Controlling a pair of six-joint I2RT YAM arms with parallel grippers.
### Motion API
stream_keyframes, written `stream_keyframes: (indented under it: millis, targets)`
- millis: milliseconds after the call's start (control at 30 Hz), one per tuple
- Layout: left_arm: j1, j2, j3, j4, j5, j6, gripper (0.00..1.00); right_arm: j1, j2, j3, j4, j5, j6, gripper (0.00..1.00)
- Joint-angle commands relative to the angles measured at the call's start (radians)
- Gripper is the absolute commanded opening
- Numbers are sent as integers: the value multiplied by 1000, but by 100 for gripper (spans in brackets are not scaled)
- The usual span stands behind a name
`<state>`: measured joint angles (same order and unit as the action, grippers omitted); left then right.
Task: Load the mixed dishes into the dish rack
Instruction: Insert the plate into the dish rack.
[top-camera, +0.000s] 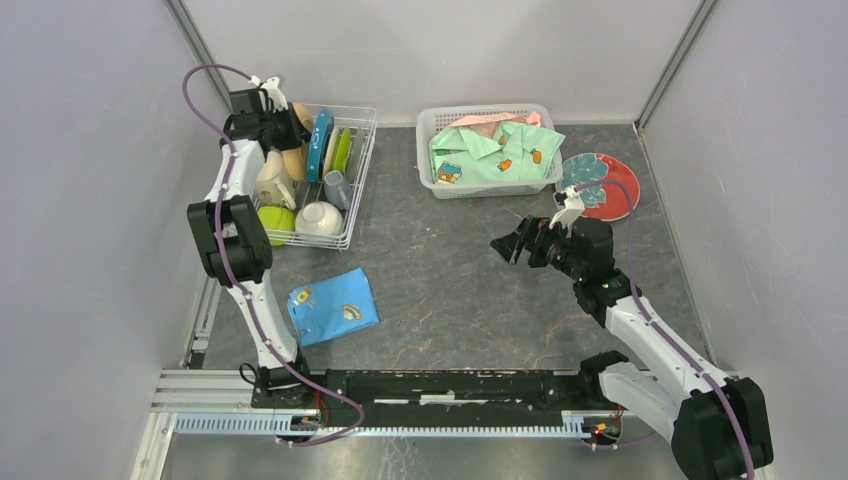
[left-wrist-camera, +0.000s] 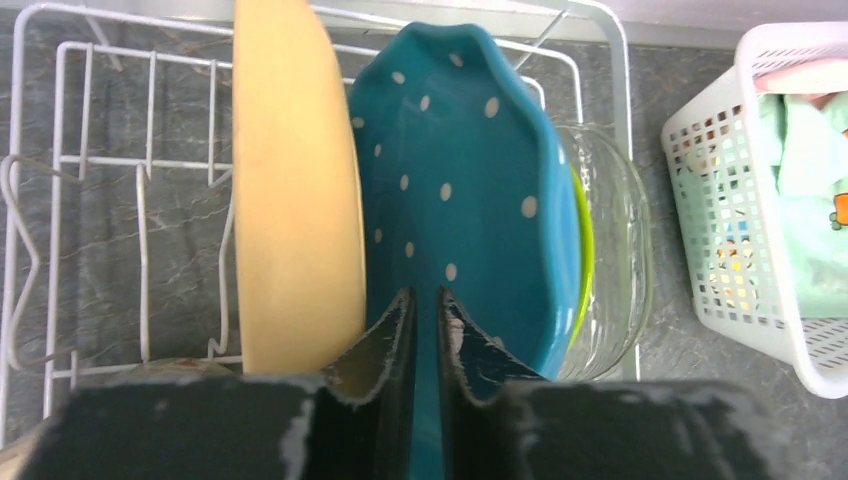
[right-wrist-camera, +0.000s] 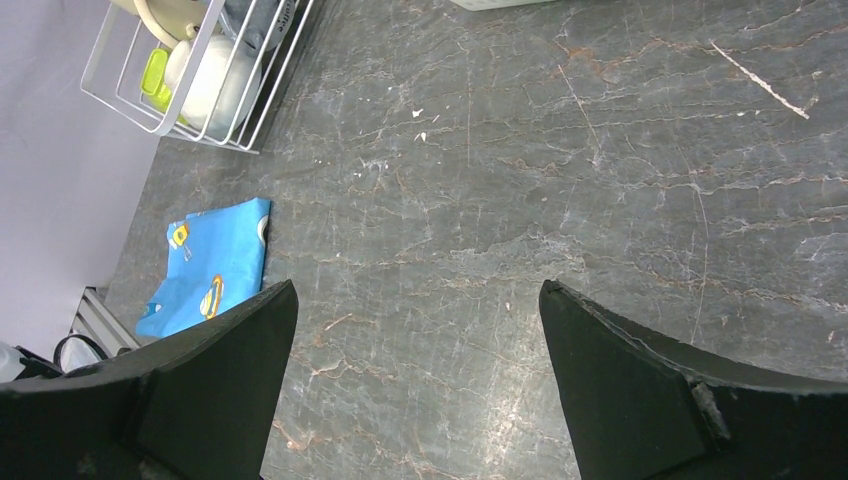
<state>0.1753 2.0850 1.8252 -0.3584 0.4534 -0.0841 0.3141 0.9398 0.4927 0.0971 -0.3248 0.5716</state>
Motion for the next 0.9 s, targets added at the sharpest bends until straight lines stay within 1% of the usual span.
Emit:
stream_keyframes:
  millis: [0,33,67,133,167,300,400,633,767,867]
  targets:
    - [3,-38,59,25,62,18,24,5,1,1,40,-13,-3,98]
    - [3,-49,78,22,63,13,27,5,1,-2,43,-14,-1,98]
    - [4,-57,97,21,61,8,33,4,1,-1,45,-14,0,98]
    - [5,-80,127,22,32,-4,49,6,3,-2,50,-18,4,98]
    - [5,-87,137,22,8,-6,53,6,5,-2,54,-18,7,98]
    - [5,-97,148,6,-110,16,57,6,2,-2,56,-22,8,98]
    - [7,-94,151,-10,-147,35,60,5,-6,-3,48,-18,4,98]
    - [6,-83,144,-24,-165,57,63,6,-14,-8,46,-18,7,98]
    - [7,-59,134,-41,-132,64,52,7,-18,-12,47,-16,8,98]
    - [7,-57,97,-27,-122,59,43,6,-23,-15,47,-18,12,98]
